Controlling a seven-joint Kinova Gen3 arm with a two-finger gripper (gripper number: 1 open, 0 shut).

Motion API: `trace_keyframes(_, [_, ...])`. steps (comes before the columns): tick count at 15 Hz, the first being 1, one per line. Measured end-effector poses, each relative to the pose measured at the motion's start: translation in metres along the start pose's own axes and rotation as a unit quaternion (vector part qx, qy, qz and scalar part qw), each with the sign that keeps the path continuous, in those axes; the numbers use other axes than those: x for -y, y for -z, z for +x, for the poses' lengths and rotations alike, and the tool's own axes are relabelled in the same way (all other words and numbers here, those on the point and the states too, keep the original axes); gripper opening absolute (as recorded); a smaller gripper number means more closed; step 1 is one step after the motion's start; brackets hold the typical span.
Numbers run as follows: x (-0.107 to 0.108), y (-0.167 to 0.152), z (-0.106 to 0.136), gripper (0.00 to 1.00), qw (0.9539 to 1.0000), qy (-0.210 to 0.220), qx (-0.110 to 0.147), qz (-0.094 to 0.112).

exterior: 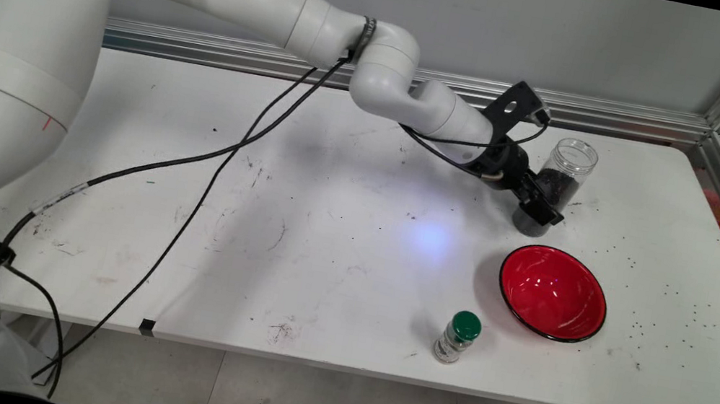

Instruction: Pick up the black seasoning powder from the table, then pour the black seasoning powder in the red bowl

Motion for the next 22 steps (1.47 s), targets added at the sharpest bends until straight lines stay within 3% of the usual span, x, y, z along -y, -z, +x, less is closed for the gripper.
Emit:
trace_keyframes(8, [0.000, -0.010, 0.001, 1.00, 1.0000, -0.001, -0.004, -0.003])
trace_keyframes(9, [0.000, -0.012, 0.001, 0.00, 1.0000, -0.002, -0.005, -0.003])
trace_keyframes(22, [-0.010, -0.003, 0.009, 0.00, 0.9994, -0.028, -0.012, -0.014])
